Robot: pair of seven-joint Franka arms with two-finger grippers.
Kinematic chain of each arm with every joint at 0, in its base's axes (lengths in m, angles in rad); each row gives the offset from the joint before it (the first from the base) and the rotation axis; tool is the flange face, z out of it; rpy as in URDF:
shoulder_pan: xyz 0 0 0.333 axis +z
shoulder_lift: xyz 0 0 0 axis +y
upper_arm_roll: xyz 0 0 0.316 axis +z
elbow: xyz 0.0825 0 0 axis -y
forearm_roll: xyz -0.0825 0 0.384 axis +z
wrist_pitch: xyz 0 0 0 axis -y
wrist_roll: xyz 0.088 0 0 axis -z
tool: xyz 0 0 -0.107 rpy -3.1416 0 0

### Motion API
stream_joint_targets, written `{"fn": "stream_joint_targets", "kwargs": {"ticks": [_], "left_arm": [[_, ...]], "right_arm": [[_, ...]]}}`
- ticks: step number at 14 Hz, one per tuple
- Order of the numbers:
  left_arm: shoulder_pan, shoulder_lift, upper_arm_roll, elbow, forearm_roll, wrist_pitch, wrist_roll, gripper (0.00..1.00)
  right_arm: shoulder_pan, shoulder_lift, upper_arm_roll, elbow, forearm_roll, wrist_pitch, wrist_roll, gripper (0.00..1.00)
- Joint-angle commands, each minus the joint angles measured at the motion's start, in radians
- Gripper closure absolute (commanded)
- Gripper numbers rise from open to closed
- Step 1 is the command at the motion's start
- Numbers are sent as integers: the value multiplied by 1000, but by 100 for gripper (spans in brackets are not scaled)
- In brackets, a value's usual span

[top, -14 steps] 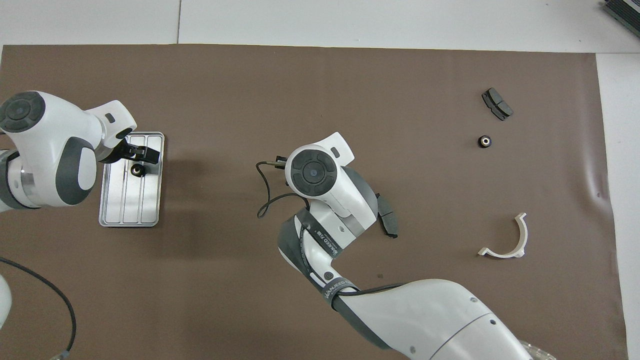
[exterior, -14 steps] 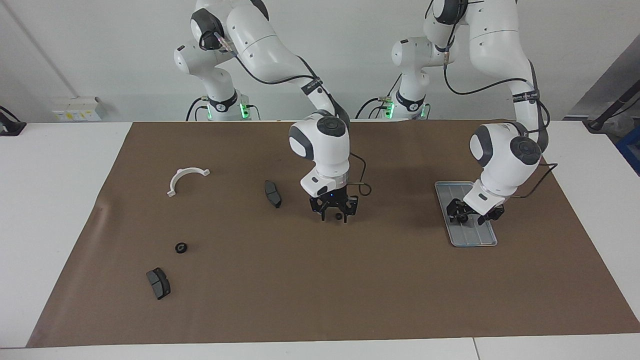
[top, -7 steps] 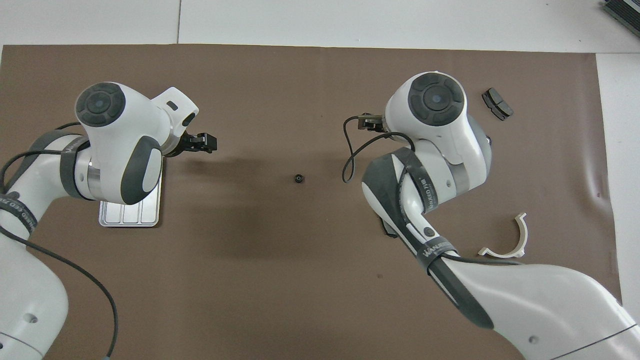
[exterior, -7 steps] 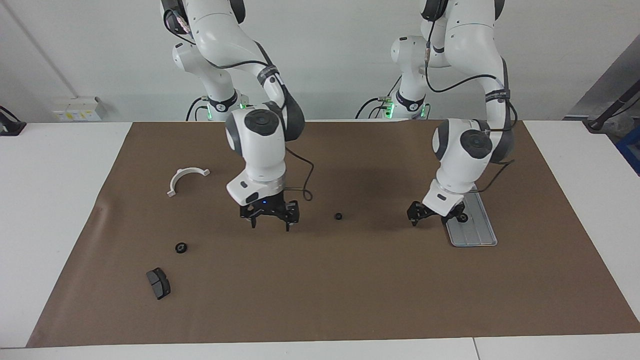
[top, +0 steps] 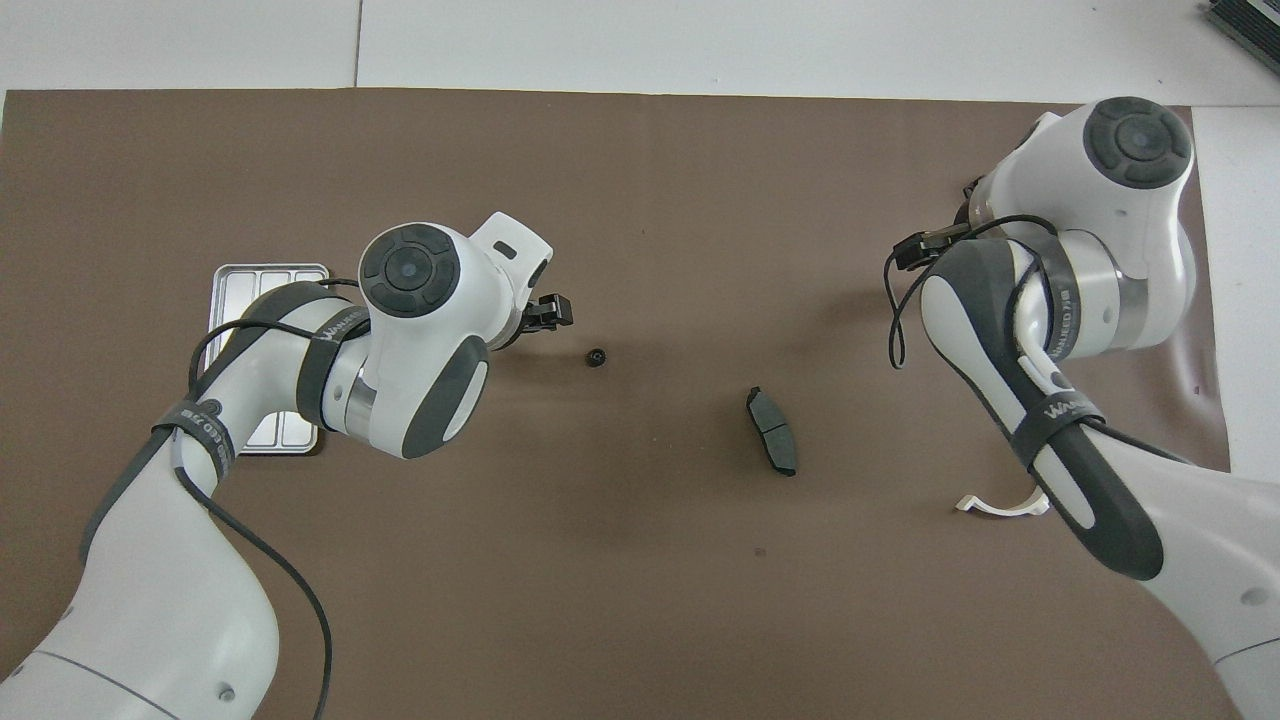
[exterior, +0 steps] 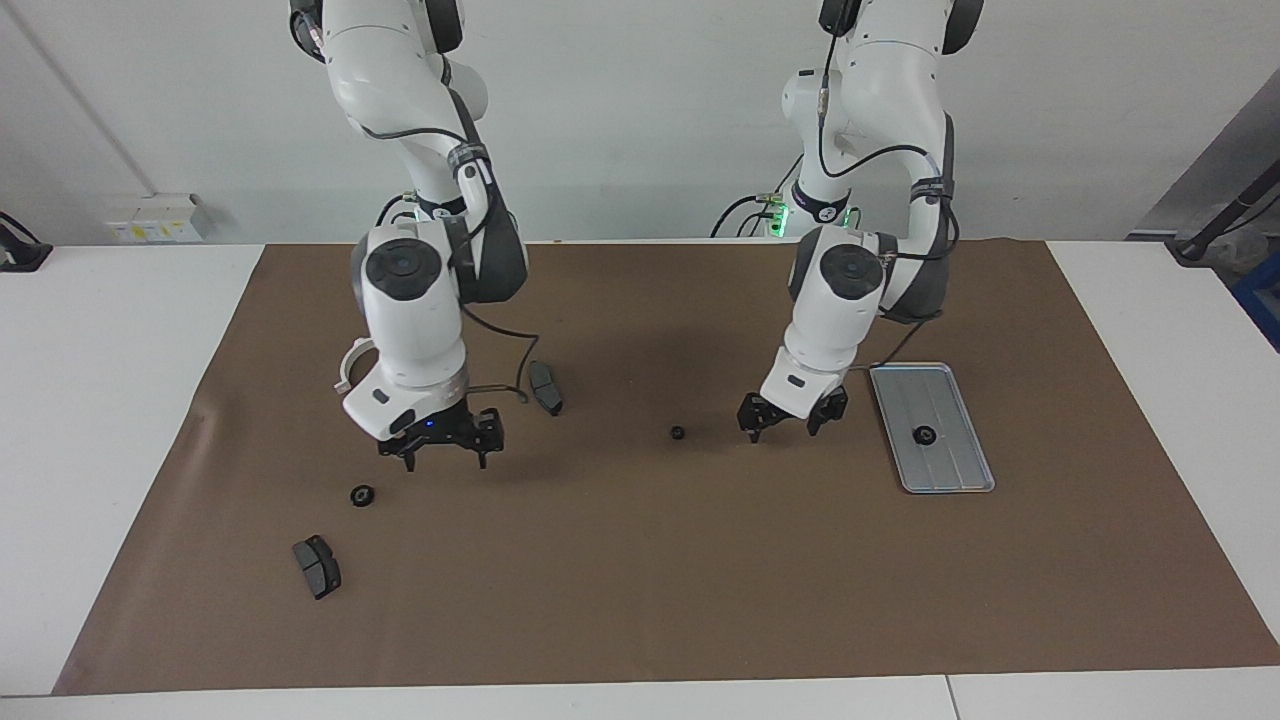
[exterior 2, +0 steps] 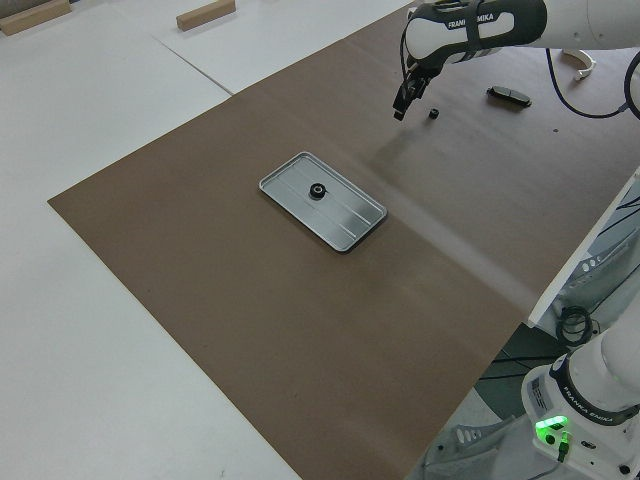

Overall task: Pick bearing gear from pile to tray
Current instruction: 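Release the second bearing at center while the left gripper reaches it, then grasp the second bearing with the left gripper while the right gripper withdraws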

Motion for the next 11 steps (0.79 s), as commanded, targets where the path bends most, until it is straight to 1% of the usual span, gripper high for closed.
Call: {"fn": "stream_joint_targets", "kwargs": {"ticks": [1, 2, 5, 6, 7, 9, 11], "left_arm": [[-49, 60, 17, 67, -9, 9, -30, 0], [-83, 81, 19, 85, -11, 15, -50, 0], [-102, 88, 16, 92, -9, 16, -57, 0], [-109, 91, 16, 92, -9, 16, -56, 3], [-115, 92, 16, 92, -8, 18, -56, 6], [-132, 92, 16, 83, -8, 28, -56, 14], [-146, 92, 16, 70, -8, 30, -56, 27]], "right_arm": [[-85, -35, 19, -97, 89, 70, -216, 0], [-104, -26, 19, -107, 107, 83, -261, 0], [-127, 22, 19, -143, 171, 182, -357, 0], [-127, 40, 19, -145, 181, 205, -366, 0], [-125, 53, 19, -147, 184, 239, -364, 0], [-122, 60, 19, -147, 184, 253, -360, 0], [-118, 62, 19, -147, 184, 257, -358, 0]]}}
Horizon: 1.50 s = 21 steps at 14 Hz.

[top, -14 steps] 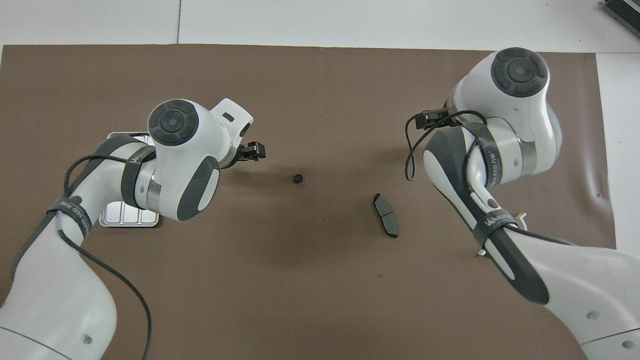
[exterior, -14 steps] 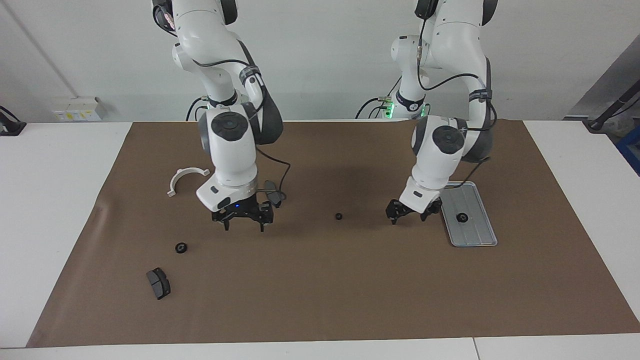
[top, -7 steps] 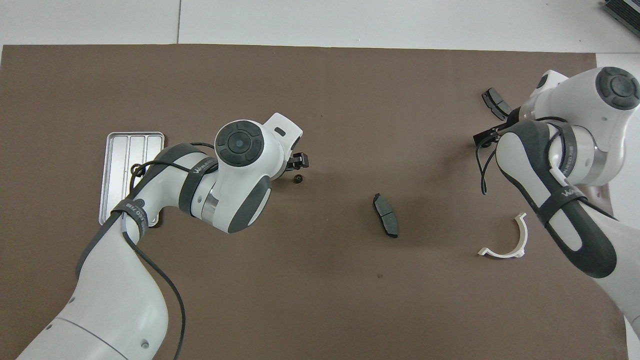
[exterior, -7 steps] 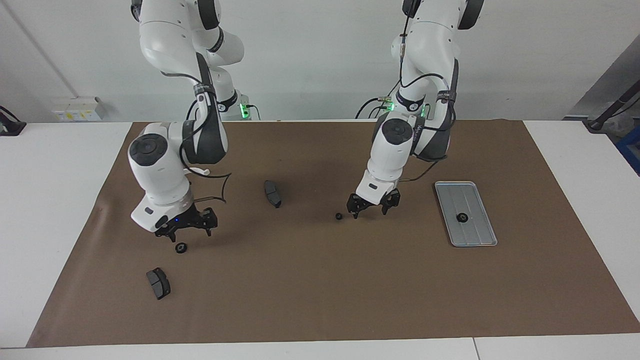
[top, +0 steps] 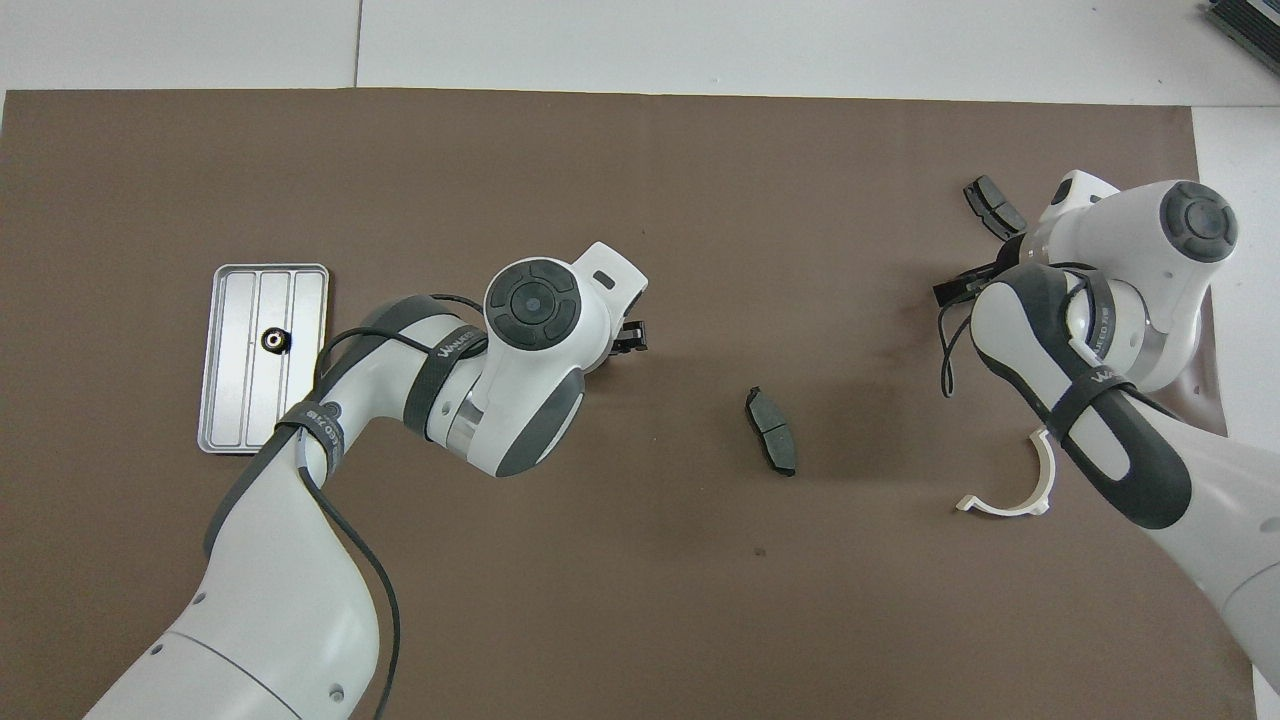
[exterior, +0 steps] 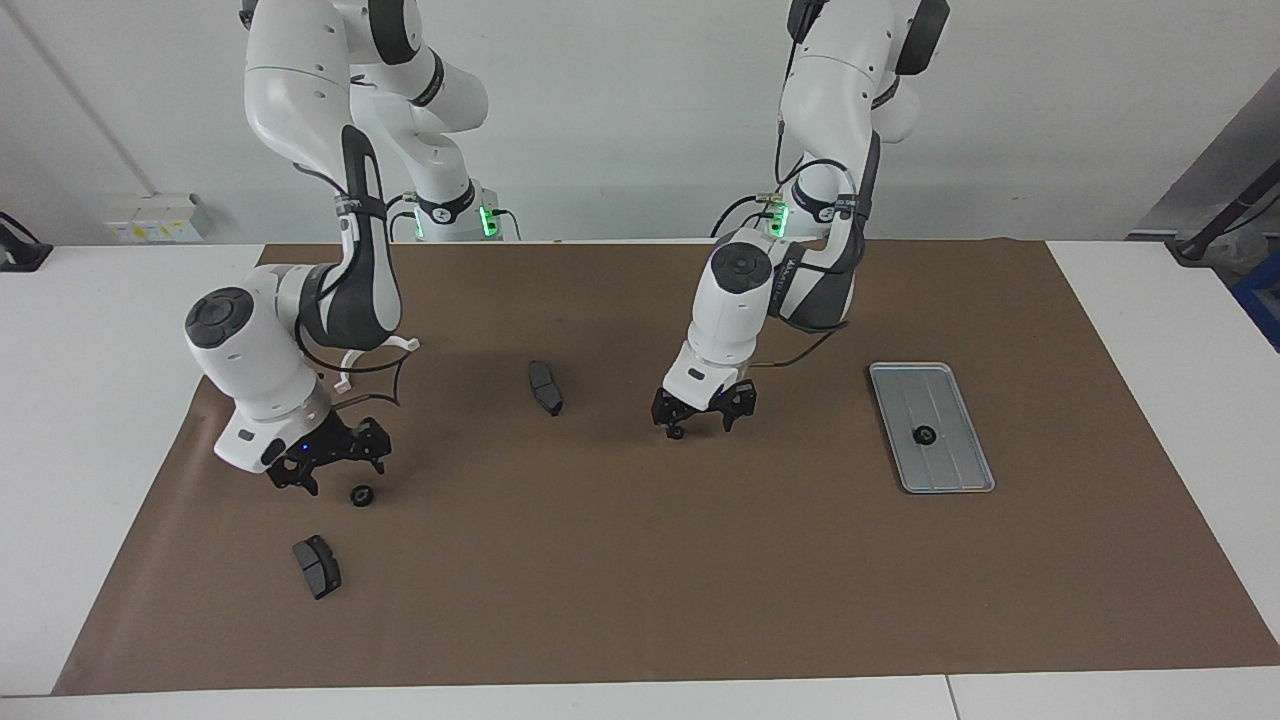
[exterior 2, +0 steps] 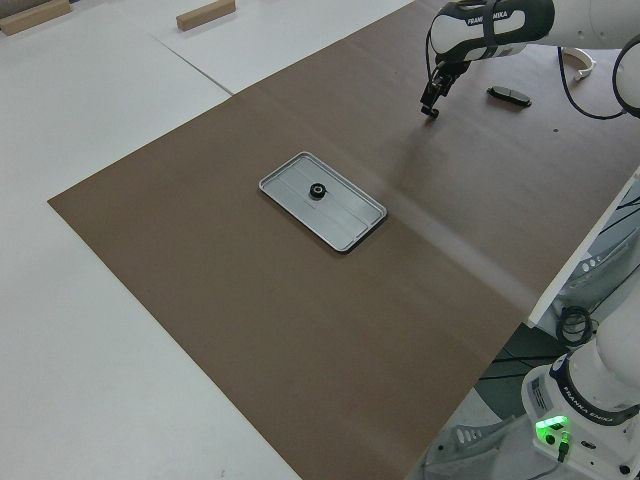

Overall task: Pick bearing gear from pile to tray
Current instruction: 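Grasp the second bearing with the left gripper while the right gripper withdraws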

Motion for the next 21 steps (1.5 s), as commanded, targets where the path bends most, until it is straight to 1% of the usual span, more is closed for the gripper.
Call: {"fn": "stream_joint_targets", "kwargs": {"ticks": [1, 2, 4, 5, 7, 10, 12, 13, 14, 15, 17, 19, 20, 21], "left_arm": [[-35, 9, 16, -12, -7, 21, -7, 34], [-35, 9, 16, -15, -7, 21, -7, 40], [-42, 15, 16, -15, -7, 20, -7, 44], [-49, 31, 19, -15, -7, 21, -8, 46], [-49, 36, 19, -4, -7, 4, -8, 48], [-46, 36, 19, -6, -7, 3, -8, 55], [-43, 36, 19, -4, -7, 1, -8, 67], [-41, 36, 19, -3, -7, -6, -7, 77], [-38, 36, 19, 3, -7, -17, -5, 91], [-36, 38, 19, 10, -7, -20, -4, 100], [-33, 41, 19, 23, -7, -25, -1, 100], [-12, 50, 19, 84, -6, -95, 6, 100], [14, 51, 19, 123, -6, -145, 10, 100], [37, 50, 18, 147, -6, -189, 24, 100]], "right_arm": [[-1, -4, 10, -7, 26, 21, -24, 0], [0, -2, 10, -12, 26, 24, -24, 0], [-1, -2, 10, -12, 26, 21, -27, 4], [0, -2, 10, -12, 26, 21, -25, 7], [0, -2, 10, -12, 25, 21, -27, 12], [0, -2, 8, -13, 25, 22, -25, 25], [0, -2, 8, -13, 25, 22, -24, 31], [0, -2, 8, -13, 25, 22, -24, 34], [0, -2, 8, -13, 25, 22, -24, 37], [0, -2, 8, -13, 25, 22, -24, 41], [2, -2, 8, -13, 25, 22, -24, 53], [2, -2, 8, -12, 25, 21, -22, 70], [2, -2, 8, -12, 25, 21, -22, 88], [2, -2, 10, -9, 25, 19, -20, 100]]}}
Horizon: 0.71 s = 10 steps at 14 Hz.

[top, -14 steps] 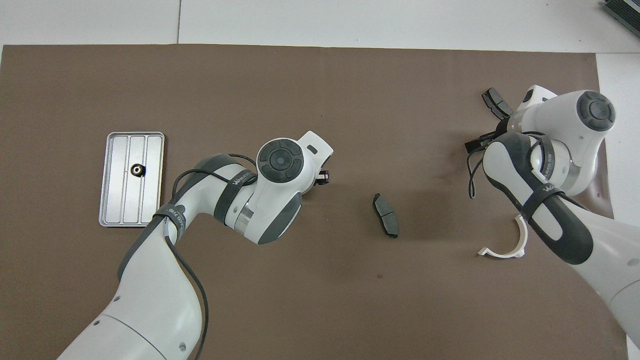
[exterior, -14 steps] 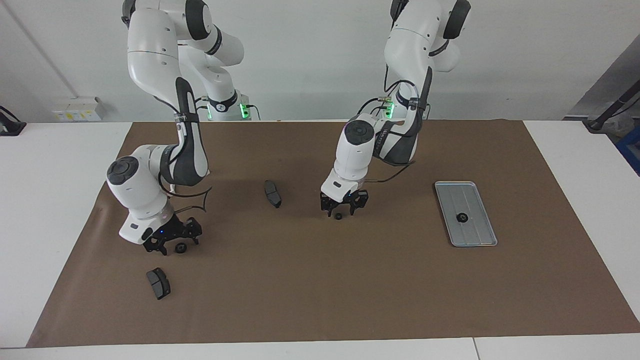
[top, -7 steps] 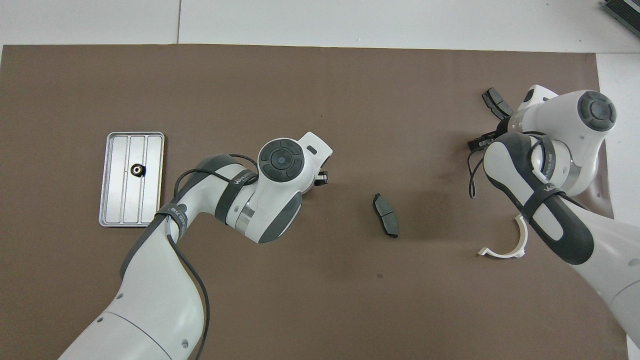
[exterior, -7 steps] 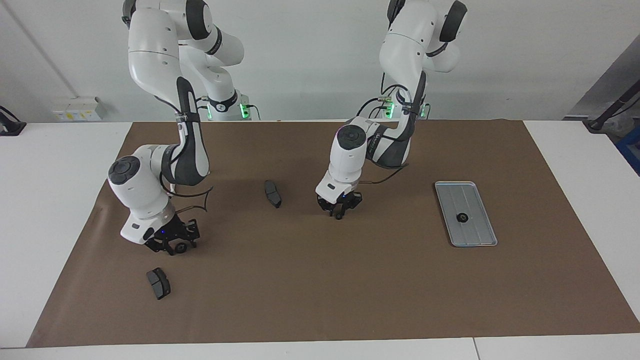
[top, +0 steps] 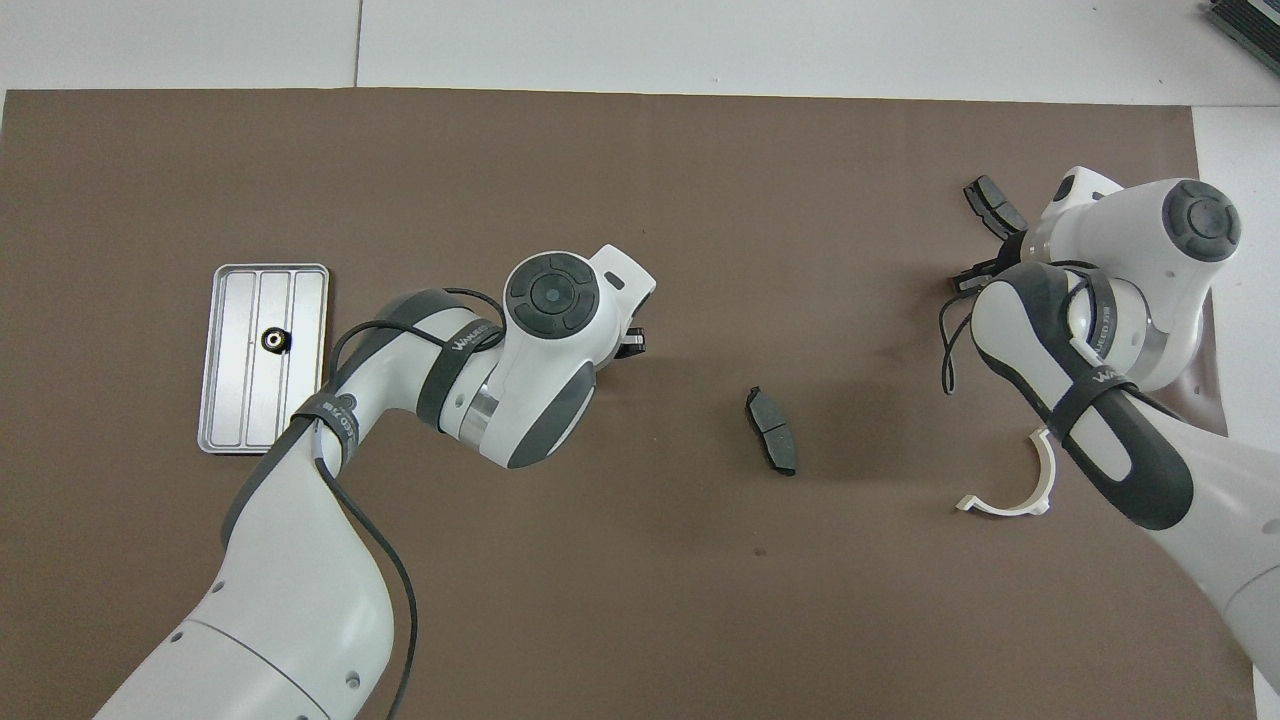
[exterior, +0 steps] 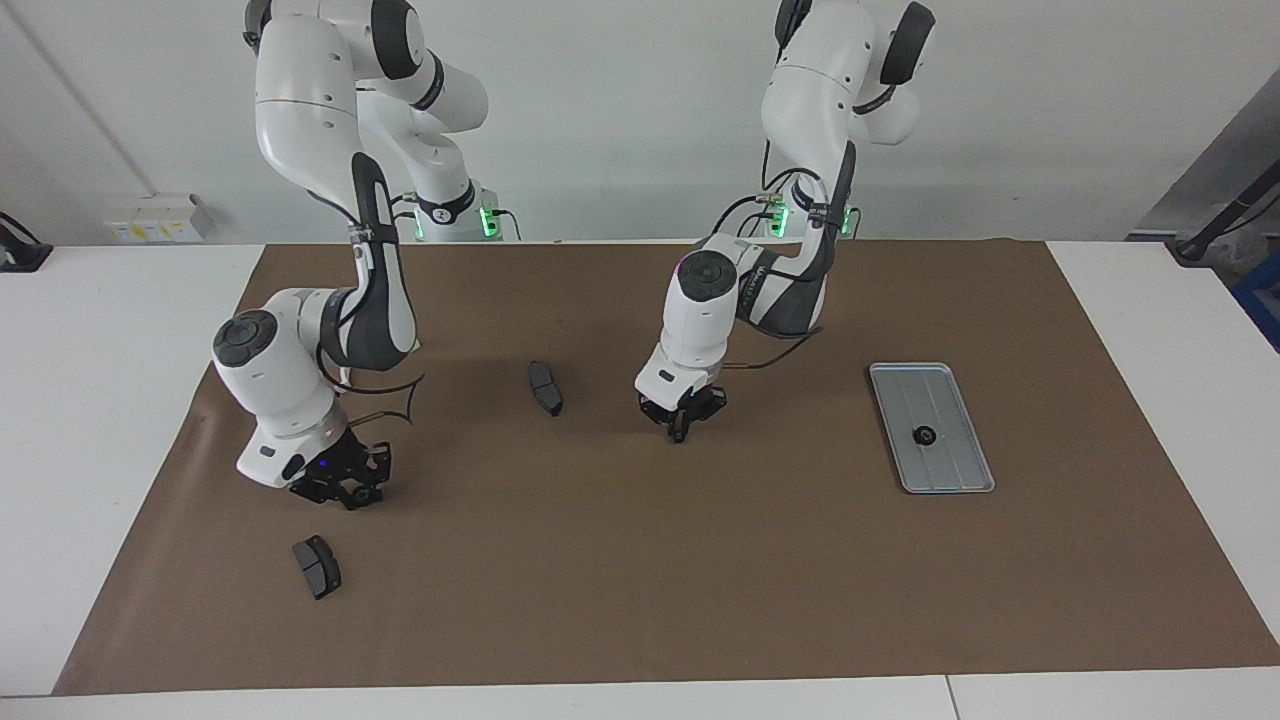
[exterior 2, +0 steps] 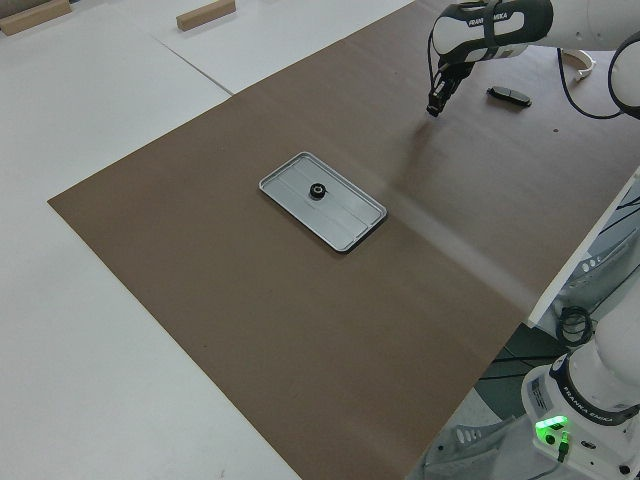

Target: Pick bearing gear from pile to tray

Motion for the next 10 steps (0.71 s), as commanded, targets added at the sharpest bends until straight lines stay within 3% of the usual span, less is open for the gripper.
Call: {"fn": "stream_joint_targets", "kwargs": {"ticks": [1, 4, 7, 10], "left_arm": [[65, 10, -3, 91, -7, -115, 52, 100], [195, -54, -6, 71, -39, -180, 237, 100], [345, -102, -3, 37, -47, -257, 519, 100], [479, -132, 0, -35, -47, -244, 794, 100]], "right_arm": [[-1, 3, 11, -11, 25, 10, -10, 100], [9, -6, 11, 7, 25, -20, 35, 100], [59, -42, 16, 60, 20, -123, 223, 100], [137, -86, 14, 111, 5, -220, 447, 100]]}}
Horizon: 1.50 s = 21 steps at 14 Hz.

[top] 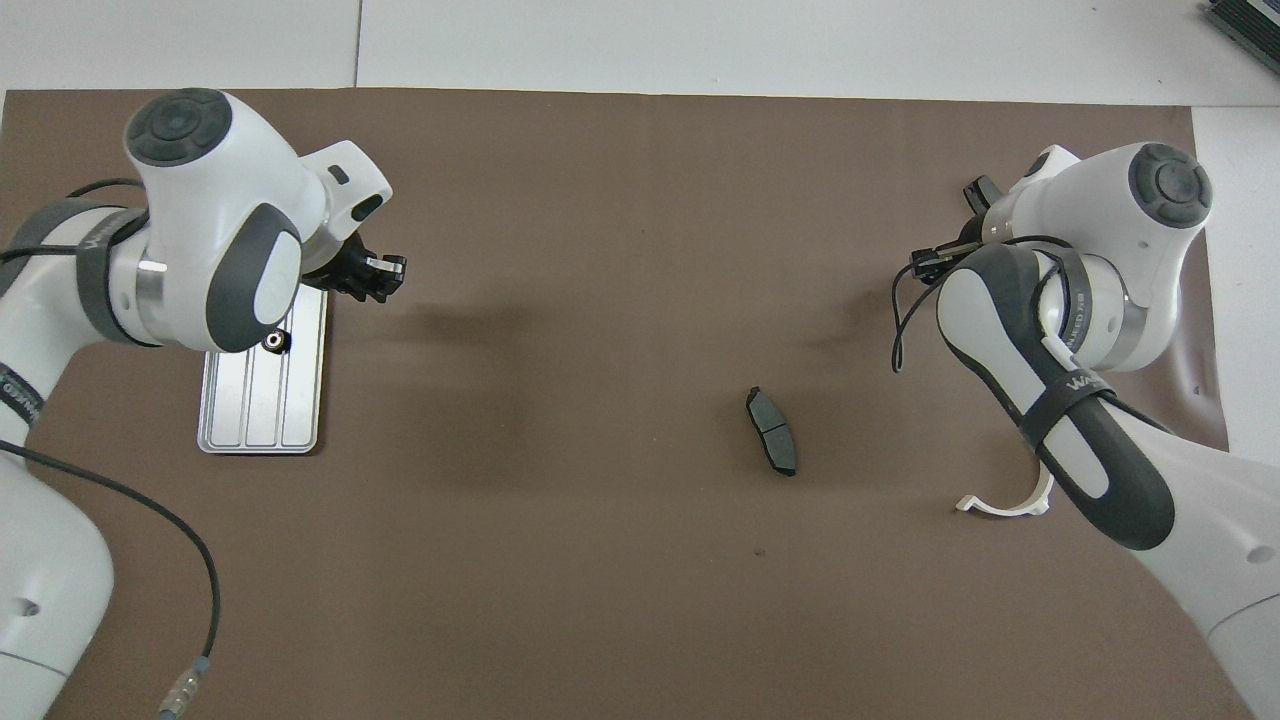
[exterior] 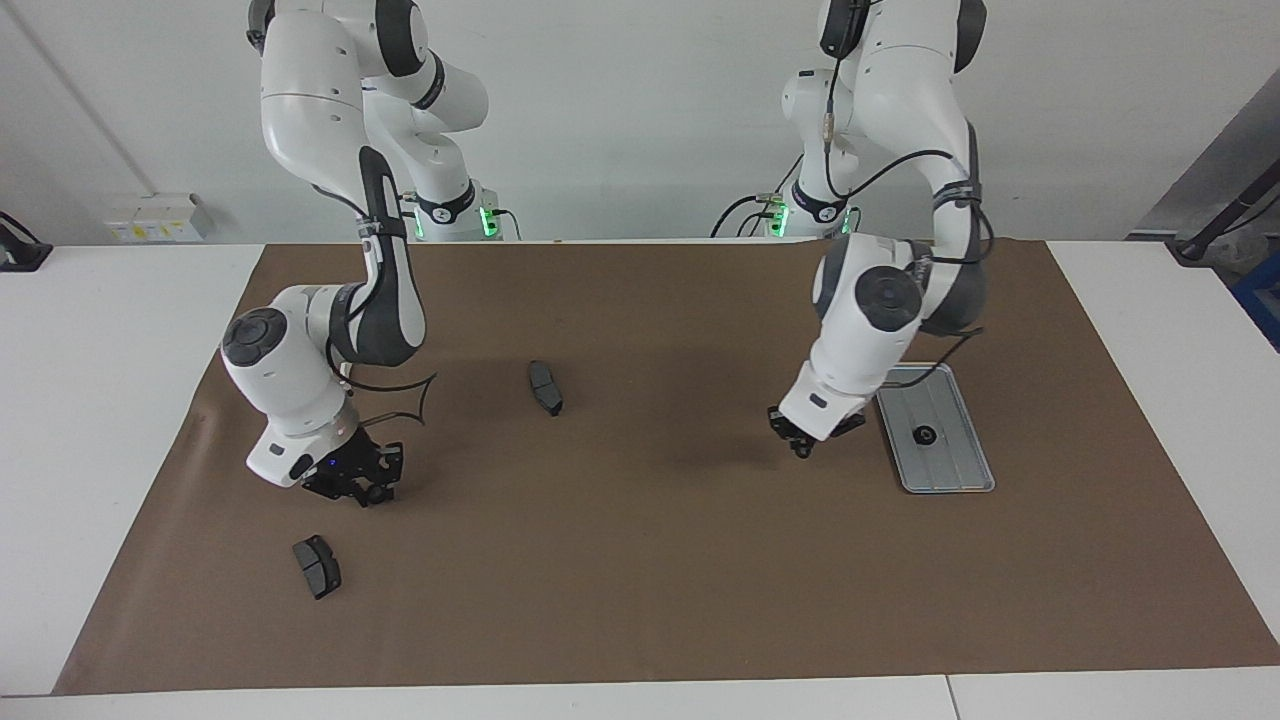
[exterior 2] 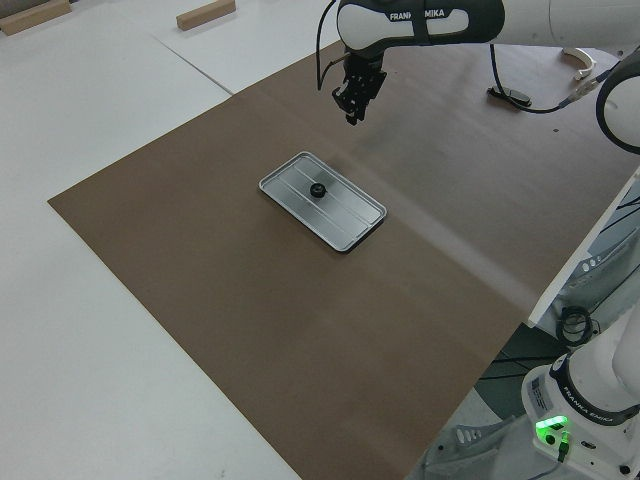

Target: Pick bearing gear from pile to tray

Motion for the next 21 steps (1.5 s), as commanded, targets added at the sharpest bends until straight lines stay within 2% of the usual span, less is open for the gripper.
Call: {"fn": "stream_joint_targets", "kwargs": {"ticks": [1, 3, 5, 8, 10, 11, 12, 13, 14, 17, 19, 20, 21], "left_arm": [[105, -55, -7, -114, -16, 23, 246, 100], [195, -72, -7, -172, -16, 73, 424, 100], [238, -82, -6, -204, -16, 98, 528, 100], [269, -96, -6, -235, -16, 110, 601, 100], [271, -105, -6, -266, -16, 138, 606, 100], [272, -110, -6, -282, -16, 150, 598, 89], [274, -112, -6, -287, -16, 161, 596, 62], [278, -112, -6, -287, -16, 162, 602, 23], [280, -112, -6, -287, -16, 164, 606, 0], [268, -110, -8, -269, -16, 167, 589, 0], [223, -110, -10, -241, -16, 169, 497, 0], [196, -112, -8, -240, -16, 170, 403, 0], [153, -110, -8, -237, -16, 173, 306, 0]], "right_arm": [[71, -46, -2, 38, 3, -84, 175, 100], [149, -45, -1, 73, 3, -98, 328, 100], [235, -43, -1, 76, 1, -69, 498, 100], [350, -34, 1, 73, 3, -25, 687, 100], [433, 4, -2, 75, 0, 30, 804, 100], [468, 33, -4, 76, -22, 59, 864, 100], [494, 69, -1, 79, -76, 69, 920, 100], [517, 96, 1, 99, -113, 101, 979, 100], [539, 119, 1, 111, -132, 134, 1035, 100], [559, 162, 1, 110, -145, 190, 1064, 100], [561, 163, 1, 108, -145, 201, 1064, 100], [559, 161, 1, 105, -145, 202, 1064, 77], [559, 161, 1, 102, -145, 202, 1064, 14]]}}
